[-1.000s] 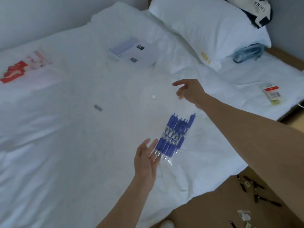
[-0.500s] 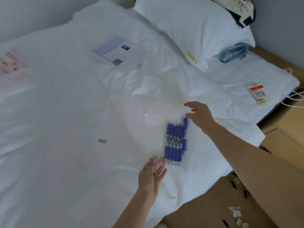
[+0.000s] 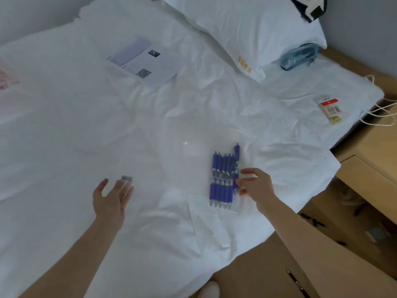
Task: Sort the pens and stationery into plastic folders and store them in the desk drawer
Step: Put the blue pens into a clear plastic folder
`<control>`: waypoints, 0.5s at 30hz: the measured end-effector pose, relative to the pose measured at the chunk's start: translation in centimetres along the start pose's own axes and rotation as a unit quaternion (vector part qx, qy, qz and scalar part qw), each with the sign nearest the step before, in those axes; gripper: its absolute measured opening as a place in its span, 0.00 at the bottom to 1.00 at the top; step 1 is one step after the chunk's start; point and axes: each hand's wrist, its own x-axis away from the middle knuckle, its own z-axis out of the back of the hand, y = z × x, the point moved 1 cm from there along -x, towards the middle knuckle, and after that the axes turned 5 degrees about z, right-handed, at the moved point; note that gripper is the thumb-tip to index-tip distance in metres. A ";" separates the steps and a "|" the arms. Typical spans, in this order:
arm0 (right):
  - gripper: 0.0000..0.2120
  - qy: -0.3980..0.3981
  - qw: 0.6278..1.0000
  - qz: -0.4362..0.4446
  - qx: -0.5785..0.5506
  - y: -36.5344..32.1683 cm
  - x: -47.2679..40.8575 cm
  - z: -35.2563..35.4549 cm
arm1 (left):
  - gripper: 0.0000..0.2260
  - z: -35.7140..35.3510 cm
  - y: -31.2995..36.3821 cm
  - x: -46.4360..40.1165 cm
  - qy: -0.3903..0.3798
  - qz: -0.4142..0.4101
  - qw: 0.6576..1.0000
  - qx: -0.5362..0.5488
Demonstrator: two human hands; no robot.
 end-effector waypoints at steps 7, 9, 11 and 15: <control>0.10 0.050 0.997 0.047 0.029 -2.2 -3.2 0.5 | 0.13 0.0 -2.1 2.5 0.024 0.019 1.000 0.000; 0.10 0.073 0.995 0.057 0.044 -3.5 -4.9 0.9 | 0.14 -0.2 -4.2 4.0 0.035 0.038 0.999 0.004; 0.11 0.085 0.994 0.063 0.037 -4.8 -6.5 1.3 | 0.14 -0.6 -6.5 5.6 0.037 0.067 0.997 0.007; 0.12 0.085 0.991 0.087 0.058 -6.3 -7.4 1.8 | 0.13 -1.5 -9.4 7.5 0.031 0.096 0.995 -0.007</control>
